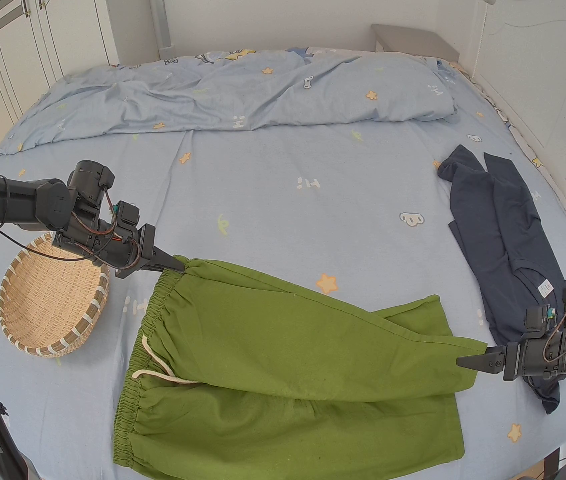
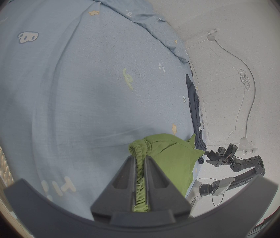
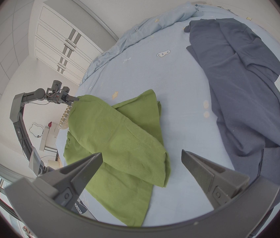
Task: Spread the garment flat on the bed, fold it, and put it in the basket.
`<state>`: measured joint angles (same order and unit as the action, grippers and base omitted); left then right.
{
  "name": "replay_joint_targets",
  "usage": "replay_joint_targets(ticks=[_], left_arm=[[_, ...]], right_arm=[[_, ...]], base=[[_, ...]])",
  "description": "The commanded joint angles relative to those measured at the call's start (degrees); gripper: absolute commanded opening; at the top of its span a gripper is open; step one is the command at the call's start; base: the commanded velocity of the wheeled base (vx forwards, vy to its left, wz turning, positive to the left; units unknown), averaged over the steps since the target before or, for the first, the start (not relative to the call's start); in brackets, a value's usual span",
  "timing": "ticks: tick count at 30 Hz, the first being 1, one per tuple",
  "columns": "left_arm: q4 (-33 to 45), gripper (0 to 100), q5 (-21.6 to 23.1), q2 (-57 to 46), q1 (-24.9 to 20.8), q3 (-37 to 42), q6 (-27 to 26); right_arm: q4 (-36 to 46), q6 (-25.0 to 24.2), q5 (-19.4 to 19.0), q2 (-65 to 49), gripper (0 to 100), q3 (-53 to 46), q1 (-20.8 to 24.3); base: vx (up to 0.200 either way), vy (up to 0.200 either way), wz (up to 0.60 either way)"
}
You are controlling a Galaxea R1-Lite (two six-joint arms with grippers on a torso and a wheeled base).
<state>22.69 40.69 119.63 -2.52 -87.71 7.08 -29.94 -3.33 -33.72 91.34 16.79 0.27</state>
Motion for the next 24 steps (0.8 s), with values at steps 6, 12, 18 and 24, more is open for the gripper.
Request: replay_joint_targets(ticks=[6,12,18,24], left_arm=[[0.0,0,0.0,-0.1,0.2,0.0,0.0],[0.0,0,0.0,0.0,0.2,0.0,0.0],[0.0,0,0.0,-0.3,0.3,0.0,0.0],[0.0,0,0.1,-2.4,1.5,0.0,0.0]], right_arm=[[-0.1,0.0,-0.2,3.7,0,1.5,0.5],[-1.6,-0.1,-0.3,5.2,0,1.8,0.3],[-4.7,-0.5,-0.2,6.1,0,1.6,-0.1],[-3.5,-2.6,0.1,2.5,0,7.4,0.4]], base=[[0.0,0.0,0.0],[0.0,0.0,0.0],[0.0,0.0,0.0],[0.0,0.0,0.0]])
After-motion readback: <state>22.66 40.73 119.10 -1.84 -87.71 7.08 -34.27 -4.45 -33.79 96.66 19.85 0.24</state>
